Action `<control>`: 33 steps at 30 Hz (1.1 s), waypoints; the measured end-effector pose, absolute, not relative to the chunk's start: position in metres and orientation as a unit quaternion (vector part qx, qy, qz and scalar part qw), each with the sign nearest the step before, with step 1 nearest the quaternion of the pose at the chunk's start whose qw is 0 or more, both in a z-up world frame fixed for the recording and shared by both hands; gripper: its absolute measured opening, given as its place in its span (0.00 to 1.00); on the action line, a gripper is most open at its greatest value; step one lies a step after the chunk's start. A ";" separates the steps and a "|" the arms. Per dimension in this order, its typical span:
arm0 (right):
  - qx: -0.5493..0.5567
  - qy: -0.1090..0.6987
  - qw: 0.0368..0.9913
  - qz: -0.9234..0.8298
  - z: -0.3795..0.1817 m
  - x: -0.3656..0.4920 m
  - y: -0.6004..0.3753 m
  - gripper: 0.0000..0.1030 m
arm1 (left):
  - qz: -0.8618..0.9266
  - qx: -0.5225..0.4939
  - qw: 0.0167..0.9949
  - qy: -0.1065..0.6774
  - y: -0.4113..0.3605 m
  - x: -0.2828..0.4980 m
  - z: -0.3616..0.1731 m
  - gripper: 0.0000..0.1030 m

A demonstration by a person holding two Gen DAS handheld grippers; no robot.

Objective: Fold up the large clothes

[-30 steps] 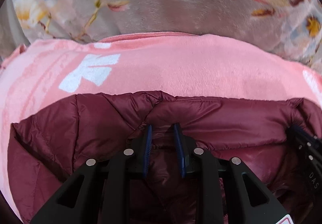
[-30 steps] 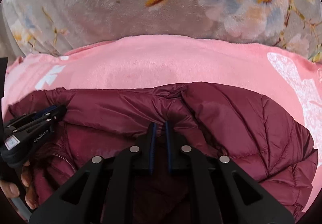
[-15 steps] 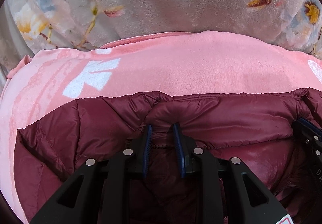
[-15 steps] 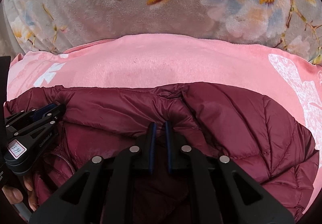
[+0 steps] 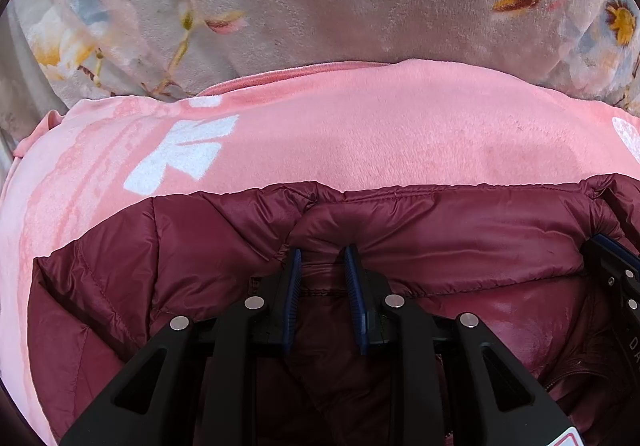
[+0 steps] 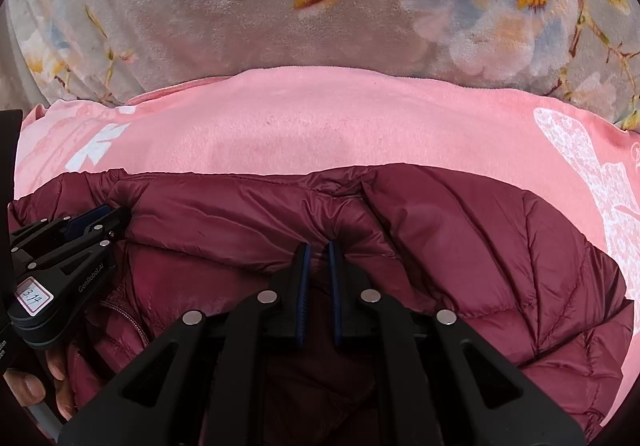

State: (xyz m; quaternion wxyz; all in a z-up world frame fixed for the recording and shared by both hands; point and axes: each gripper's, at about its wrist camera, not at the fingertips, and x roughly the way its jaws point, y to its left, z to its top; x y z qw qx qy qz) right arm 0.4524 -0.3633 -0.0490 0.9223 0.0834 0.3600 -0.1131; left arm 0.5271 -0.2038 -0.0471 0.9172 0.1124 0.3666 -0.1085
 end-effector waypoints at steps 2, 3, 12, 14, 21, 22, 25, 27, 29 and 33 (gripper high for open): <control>0.083 0.360 0.922 -0.113 -0.049 0.452 -0.363 0.07 | -0.109 0.112 0.917 0.367 -0.204 0.527 -0.047 0.23; 0.083 0.360 0.922 -0.113 -0.049 0.452 -0.363 0.07 | -0.109 0.112 0.917 0.367 -0.204 0.527 -0.047 0.23; 0.083 0.361 0.922 -0.113 -0.049 0.453 -0.363 0.07 | -0.107 0.112 0.917 0.366 -0.205 0.527 -0.046 0.23; 0.084 0.361 0.922 -0.113 -0.049 0.453 -0.363 0.07 | -0.107 0.112 0.917 0.367 -0.205 0.527 -0.046 0.23; 0.092 0.361 0.921 -0.110 -0.051 0.451 -0.364 0.07 | -0.107 0.115 0.917 0.367 -0.206 0.527 -0.048 0.23; 0.096 0.361 0.921 -0.109 -0.051 0.451 -0.365 0.07 | -0.106 0.117 0.917 0.367 -0.207 0.527 -0.049 0.23; 0.124 0.357 0.920 -0.100 -0.053 0.450 -0.373 0.05 | -0.104 0.121 0.917 0.367 -0.208 0.528 -0.050 0.23; 0.147 0.351 0.920 -0.093 -0.054 0.447 -0.379 0.05 | -0.102 0.123 0.917 0.366 -0.208 0.528 -0.050 0.23; 0.148 0.351 0.920 -0.095 -0.053 0.447 -0.378 0.05 | -0.102 0.121 0.918 0.365 -0.207 0.527 -0.049 0.24; 0.114 0.368 0.913 -0.133 -0.036 0.421 -0.366 0.05 | -0.098 0.139 0.917 0.361 -0.199 0.510 -0.041 0.28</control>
